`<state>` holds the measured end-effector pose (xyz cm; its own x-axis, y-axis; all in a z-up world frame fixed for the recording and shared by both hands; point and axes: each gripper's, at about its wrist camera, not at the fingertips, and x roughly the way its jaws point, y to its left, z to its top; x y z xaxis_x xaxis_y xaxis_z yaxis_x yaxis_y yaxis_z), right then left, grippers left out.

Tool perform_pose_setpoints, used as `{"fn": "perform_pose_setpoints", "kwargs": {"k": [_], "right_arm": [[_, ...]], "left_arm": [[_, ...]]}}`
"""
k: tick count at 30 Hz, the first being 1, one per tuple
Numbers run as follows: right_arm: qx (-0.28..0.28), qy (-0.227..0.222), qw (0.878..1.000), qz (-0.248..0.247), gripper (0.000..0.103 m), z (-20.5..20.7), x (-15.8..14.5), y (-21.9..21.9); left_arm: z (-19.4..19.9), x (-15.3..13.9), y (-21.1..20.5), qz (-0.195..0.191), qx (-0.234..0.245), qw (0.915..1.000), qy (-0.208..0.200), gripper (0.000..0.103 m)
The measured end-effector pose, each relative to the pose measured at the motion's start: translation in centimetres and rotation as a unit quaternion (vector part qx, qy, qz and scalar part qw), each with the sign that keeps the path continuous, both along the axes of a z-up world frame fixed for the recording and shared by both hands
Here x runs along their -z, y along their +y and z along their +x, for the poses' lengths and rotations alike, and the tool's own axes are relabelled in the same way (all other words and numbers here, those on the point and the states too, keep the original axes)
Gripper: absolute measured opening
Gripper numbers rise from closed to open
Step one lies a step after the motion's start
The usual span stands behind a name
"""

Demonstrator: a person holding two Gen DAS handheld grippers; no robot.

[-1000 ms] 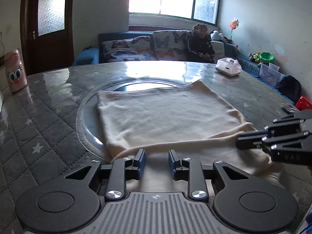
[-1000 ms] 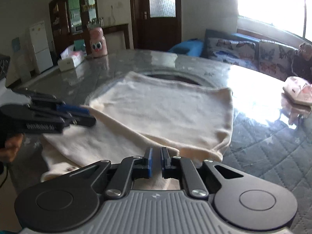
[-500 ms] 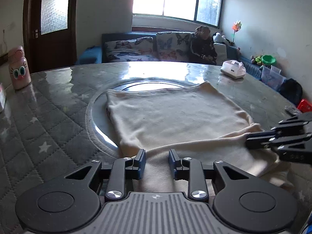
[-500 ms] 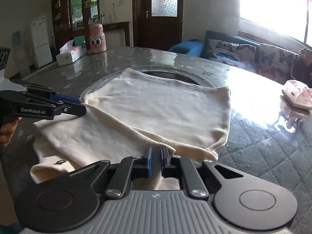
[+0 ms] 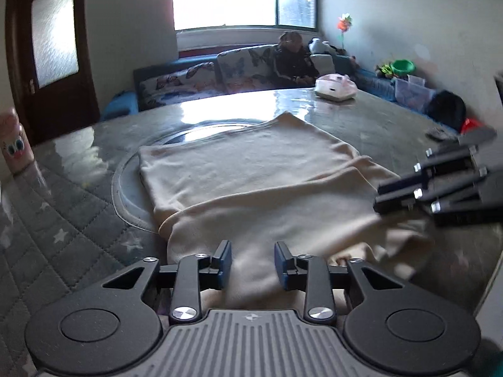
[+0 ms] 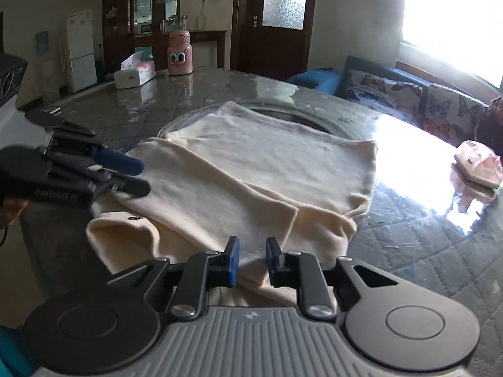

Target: Fold clothes

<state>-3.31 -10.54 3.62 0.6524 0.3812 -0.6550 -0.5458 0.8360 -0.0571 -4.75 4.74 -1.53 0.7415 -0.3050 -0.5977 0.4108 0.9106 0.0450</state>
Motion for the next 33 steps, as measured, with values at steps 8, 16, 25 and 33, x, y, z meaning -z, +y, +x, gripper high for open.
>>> {"fn": "perform_pose_setpoints", "kwargs": {"k": [8,16,25,33], "right_arm": [[-0.018,-0.021,0.999,-0.024,0.033,-2.6,-1.2,-1.0],[-0.034,-0.036,0.997,-0.067,0.052,-5.3,-1.5,-1.9],[-0.059,-0.049,0.992,-0.101,0.064,-6.7,-0.5,-1.8],[-0.102,-0.075,0.985,-0.120,0.070,-6.9,0.2,-1.1]], "left_arm": [[-4.5,-1.6,0.3,0.008,0.060,0.9980,-0.018,0.045],[-6.6,0.0,-1.3,0.072,0.104,0.9911,-0.043,0.045],[-6.0,1.2,-2.8,0.094,0.121,0.9858,-0.069,0.041],[-4.3,-0.3,-2.3,0.050,0.109,0.9900,-0.074,0.009]]}}
